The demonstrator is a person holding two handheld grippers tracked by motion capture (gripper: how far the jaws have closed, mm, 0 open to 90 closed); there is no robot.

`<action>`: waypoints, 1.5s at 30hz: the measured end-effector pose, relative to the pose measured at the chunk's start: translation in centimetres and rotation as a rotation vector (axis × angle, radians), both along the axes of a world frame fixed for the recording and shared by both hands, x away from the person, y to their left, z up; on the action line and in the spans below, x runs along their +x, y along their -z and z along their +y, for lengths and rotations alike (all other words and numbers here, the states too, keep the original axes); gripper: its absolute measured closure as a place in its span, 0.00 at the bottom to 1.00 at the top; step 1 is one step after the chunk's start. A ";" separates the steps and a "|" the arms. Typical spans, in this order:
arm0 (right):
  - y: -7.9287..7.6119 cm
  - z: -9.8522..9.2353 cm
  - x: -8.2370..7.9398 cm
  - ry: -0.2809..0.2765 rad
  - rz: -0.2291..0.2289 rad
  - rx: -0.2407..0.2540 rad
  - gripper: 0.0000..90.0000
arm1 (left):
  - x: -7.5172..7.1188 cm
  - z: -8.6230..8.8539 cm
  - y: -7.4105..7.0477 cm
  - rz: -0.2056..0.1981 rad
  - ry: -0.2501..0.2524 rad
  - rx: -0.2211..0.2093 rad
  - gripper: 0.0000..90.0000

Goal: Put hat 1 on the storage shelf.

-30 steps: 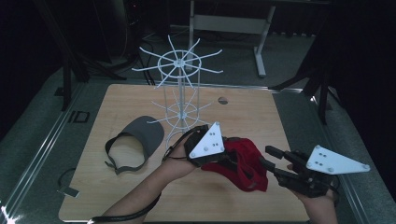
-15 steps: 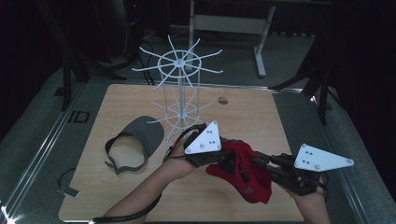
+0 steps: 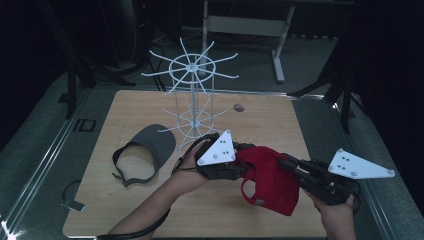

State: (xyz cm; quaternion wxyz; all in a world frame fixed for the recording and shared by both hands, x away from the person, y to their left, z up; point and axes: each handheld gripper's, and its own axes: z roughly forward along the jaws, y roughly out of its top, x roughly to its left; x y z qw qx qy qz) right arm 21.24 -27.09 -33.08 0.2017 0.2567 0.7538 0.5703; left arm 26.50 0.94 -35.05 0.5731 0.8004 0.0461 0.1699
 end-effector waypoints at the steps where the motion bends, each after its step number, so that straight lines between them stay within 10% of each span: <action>1: -0.1 -0.1 0.0 0.007 -0.003 -0.002 0.92 | 0.0 0.1 0.0 -0.008 -0.013 0.001 0.60; 12: -1.0 -0.9 -0.1 0.068 -0.015 0.017 0.92 | -0.3 1.9 0.4 -0.007 -0.093 0.000 0.52; 22: -1.8 -1.6 -0.1 0.087 -0.019 0.049 0.92 | -0.4 5.2 0.4 0.035 -0.186 -0.085 0.52; 45: -5.3 -2.4 2.7 0.215 -0.056 0.104 0.92 | -2.6 8.9 5.5 0.142 -0.175 -0.090 0.52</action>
